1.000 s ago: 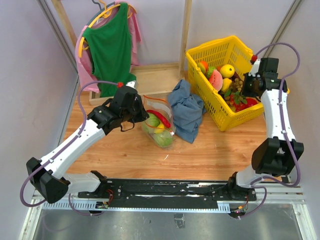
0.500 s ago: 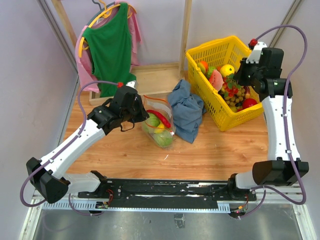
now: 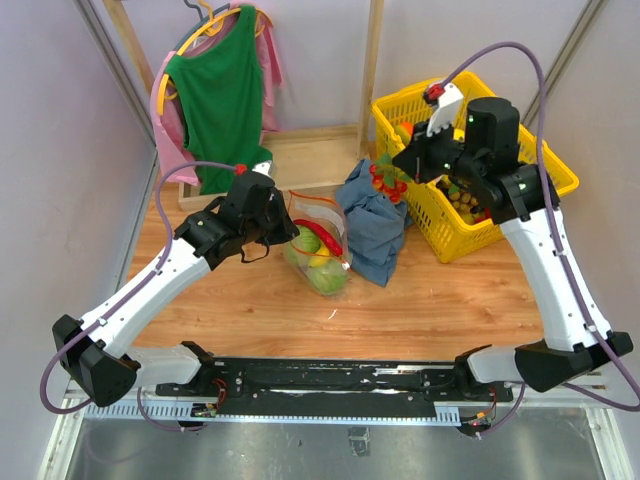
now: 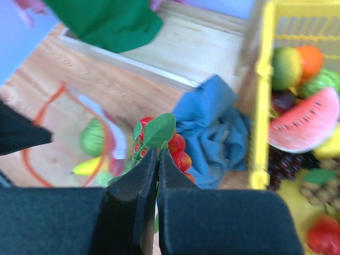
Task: Place the food in the zip-top bag and seal the zipper
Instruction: Pick up the fake fruit from the bin, then place the fake fruit in the zipper food storage bag.
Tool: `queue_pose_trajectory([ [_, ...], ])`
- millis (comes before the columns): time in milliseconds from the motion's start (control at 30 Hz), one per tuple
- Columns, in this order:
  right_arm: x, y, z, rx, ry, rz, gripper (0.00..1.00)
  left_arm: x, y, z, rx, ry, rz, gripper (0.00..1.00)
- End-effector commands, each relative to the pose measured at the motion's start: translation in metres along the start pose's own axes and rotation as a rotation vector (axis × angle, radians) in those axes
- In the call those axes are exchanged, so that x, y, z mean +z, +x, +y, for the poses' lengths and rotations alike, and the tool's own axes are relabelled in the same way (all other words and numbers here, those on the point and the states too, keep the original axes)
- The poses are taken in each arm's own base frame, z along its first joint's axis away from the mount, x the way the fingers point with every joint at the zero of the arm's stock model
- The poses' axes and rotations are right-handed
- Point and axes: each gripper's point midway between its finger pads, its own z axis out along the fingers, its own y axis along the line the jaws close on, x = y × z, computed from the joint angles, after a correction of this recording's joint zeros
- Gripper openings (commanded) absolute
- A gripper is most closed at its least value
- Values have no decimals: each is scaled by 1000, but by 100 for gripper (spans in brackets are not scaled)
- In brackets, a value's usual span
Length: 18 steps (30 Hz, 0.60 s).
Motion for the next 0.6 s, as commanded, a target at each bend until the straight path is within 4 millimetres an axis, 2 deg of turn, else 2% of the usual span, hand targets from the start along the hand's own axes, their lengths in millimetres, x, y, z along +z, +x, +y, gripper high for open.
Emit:
queue_pose_trajectory([
  [0, -4, -14, 66, -34, -195, -66, 0, -3, -15, -11, -12, 41, -45, 0],
  [133, 5, -4, 105, -33, -300, -49, 0, -3, -15, -11, -15, 39, -44, 0],
  [267, 16, 11, 130, -13, -358, -28, 0, -3, -15, -11, -18, 39, -44, 0],
  [367, 30, 26, 139, 28, -366, -15, 0, -3, -15, -10, -22, 39, -45, 0],
  [567, 60, 77, 145, 92, -360, 90, 0, -3, -14, -11, -21, 46, -43, 0],
])
